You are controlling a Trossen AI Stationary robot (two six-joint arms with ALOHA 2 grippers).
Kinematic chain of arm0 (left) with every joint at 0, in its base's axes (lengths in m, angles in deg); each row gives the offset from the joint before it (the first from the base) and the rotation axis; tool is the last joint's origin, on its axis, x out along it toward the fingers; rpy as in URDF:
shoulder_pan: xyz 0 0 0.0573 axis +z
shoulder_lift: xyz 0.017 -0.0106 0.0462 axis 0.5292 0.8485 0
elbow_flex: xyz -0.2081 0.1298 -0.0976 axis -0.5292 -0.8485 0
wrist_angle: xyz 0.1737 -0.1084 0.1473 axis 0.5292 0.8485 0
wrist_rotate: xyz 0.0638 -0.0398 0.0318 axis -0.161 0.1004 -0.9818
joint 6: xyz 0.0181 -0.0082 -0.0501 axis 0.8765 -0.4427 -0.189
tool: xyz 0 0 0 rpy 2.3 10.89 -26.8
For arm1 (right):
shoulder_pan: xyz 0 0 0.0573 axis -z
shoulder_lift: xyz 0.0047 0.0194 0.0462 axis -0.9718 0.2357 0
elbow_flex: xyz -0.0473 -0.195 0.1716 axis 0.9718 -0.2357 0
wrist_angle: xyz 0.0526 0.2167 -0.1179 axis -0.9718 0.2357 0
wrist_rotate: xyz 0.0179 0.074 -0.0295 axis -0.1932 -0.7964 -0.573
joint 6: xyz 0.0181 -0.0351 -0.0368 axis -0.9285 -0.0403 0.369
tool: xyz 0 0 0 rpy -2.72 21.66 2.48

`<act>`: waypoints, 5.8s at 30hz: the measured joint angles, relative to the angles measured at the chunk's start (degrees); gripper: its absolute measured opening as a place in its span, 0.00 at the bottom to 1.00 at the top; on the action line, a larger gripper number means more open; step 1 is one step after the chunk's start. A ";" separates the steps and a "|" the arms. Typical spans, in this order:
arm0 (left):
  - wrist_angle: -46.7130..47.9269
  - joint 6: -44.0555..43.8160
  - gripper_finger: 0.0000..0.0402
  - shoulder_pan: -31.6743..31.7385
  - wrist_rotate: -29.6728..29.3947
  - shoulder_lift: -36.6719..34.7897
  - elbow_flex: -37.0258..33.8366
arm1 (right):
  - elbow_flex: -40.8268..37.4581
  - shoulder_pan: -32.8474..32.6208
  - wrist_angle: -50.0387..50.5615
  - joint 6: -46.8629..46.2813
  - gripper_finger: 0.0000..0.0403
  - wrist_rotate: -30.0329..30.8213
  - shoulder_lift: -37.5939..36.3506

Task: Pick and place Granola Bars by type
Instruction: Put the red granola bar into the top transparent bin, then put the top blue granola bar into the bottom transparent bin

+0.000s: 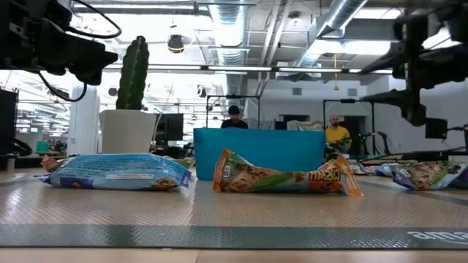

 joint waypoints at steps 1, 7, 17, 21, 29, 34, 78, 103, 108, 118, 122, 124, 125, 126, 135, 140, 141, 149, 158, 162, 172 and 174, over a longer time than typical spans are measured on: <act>0.02 0.00 0.38 0.00 0.00 0.00 0.00 | 2.16 0.91 3.65 1.10 0.55 -0.82 2.45; 0.00 0.00 0.38 0.01 0.00 0.00 0.00 | 16.86 6.66 23.48 5.39 0.55 -1.52 17.91; 0.00 0.00 0.38 0.00 0.00 0.01 0.00 | 34.02 13.87 45.37 18.74 0.55 0.20 41.09; 0.01 0.00 0.38 0.02 0.00 0.00 -0.01 | 35.12 14.36 45.93 24.27 0.55 0.20 48.45; 0.02 0.00 0.38 0.00 0.00 0.00 0.00 | 35.12 16.50 51.08 29.04 0.55 6.54 59.76; 0.00 0.00 0.38 0.01 0.01 0.00 0.00 | 34.61 17.86 50.30 30.42 0.55 7.83 61.87; 0.00 0.00 0.38 0.01 0.00 0.01 -0.01 | 27.28 20.36 37.70 27.04 0.12 4.29 65.73; 0.00 -0.02 0.38 0.00 0.00 0.02 -0.02 | 62.43 21.86 34.98 59.29 0.11 0.95 75.00; 0.01 0.00 0.38 0.00 0.00 0.02 0.00 | 76.46 22.74 41.33 67.74 0.11 0.99 85.31; -0.01 -0.01 0.38 0.02 0.00 0.02 -0.01 | 97.56 24.83 51.04 75.42 0.11 0.16 101.31; 0.00 0.00 0.38 0.00 0.00 0.00 0.00 | 100.92 24.57 51.20 75.59 0.14 -0.04 104.60; 0.02 0.00 0.38 0.00 0.00 0.02 0.00 | 101.72 24.36 51.80 75.59 0.17 -0.05 105.57; -0.01 0.00 0.38 0.02 0.00 0.00 0.00 | 102.01 24.39 52.03 75.59 0.19 -0.13 105.94; 0.00 0.00 0.38 0.01 0.01 0.00 -0.02 | 102.13 24.42 52.00 75.57 0.21 -0.10 106.15; 0.02 0.00 0.38 0.02 0.00 0.01 0.00 | 102.16 23.41 52.74 69.59 0.41 -4.69 105.92; -0.01 0.00 0.38 0.01 0.00 0.01 -0.01 | 102.18 23.24 53.06 66.30 0.46 -13.34 104.59; -0.01 0.00 0.38 0.02 0.00 0.02 -0.01 | 102.18 23.21 52.95 65.73 0.47 -13.97 104.17; 0.00 0.00 0.38 0.00 0.00 0.00 -0.01 | 95.71 22.80 52.89 62.36 0.45 -12.09 95.57; 0.00 0.00 0.38 0.02 0.00 0.02 0.00 | 71.66 20.65 43.00 50.89 0.42 -7.49 78.17; 0.02 -0.01 0.38 0.01 0.00 0.00 -0.01 | 62.72 19.56 41.24 43.34 0.42 -7.33 71.26; 0.01 -0.01 0.38 0.01 0.00 0.01 -0.02 | 44.19 16.81 41.91 21.52 0.42 -4.50 56.20; 0.00 -0.01 0.38 0.01 0.00 0.02 -0.02 | 41.18 15.64 42.03 18.45 0.42 -4.50 53.47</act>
